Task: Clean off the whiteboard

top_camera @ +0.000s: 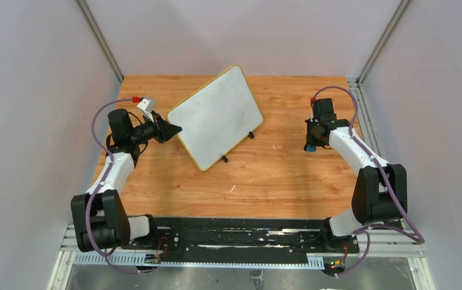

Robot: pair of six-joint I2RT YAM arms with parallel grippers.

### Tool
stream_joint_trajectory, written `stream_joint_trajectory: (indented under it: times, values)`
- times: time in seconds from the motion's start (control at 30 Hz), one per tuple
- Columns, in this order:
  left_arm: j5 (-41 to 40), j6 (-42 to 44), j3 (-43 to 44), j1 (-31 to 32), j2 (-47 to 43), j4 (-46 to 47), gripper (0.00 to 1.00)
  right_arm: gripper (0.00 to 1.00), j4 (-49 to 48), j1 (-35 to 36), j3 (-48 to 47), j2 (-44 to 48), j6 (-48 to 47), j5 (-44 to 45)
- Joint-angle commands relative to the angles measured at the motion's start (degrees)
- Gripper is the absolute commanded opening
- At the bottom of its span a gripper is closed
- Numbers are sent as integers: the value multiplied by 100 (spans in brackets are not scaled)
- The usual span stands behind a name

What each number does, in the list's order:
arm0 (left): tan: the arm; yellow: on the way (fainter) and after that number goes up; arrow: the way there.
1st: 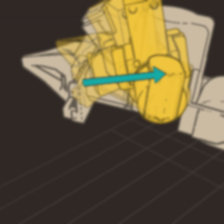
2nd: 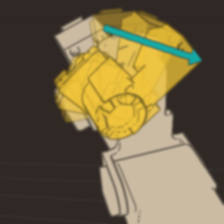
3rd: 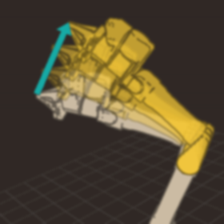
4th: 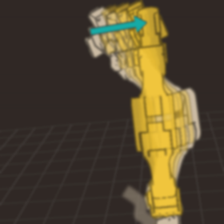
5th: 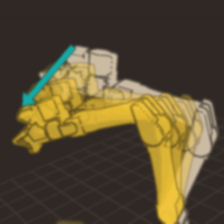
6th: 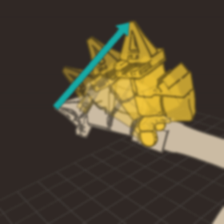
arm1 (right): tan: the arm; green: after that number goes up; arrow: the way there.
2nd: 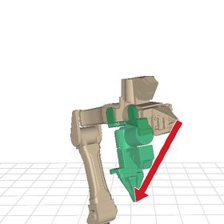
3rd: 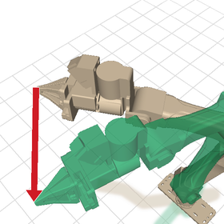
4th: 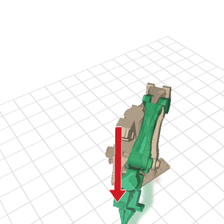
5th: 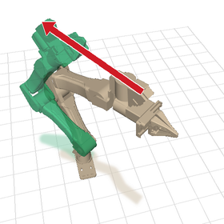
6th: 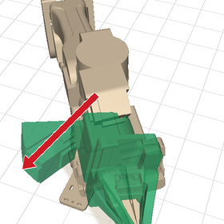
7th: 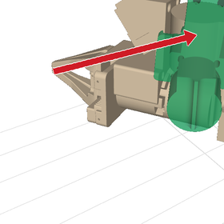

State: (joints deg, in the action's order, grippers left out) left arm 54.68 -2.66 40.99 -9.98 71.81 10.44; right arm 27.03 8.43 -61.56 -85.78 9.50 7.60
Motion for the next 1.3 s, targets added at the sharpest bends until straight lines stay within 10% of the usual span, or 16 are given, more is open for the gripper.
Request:
stream_joint_trajectory:
  times: [0.0,0.33,1.27]
  values:
    - [-513,858,-30,66,163,-205,7,4,27,-174,264,-17,263,-334]
    - [-525,864,-82,59,24,-196,7,28,-61,-216,217,-629,347,-534]
    - [-555,922,-23,58,87,-314,15,37,186,-307,76,-306,395,-697]
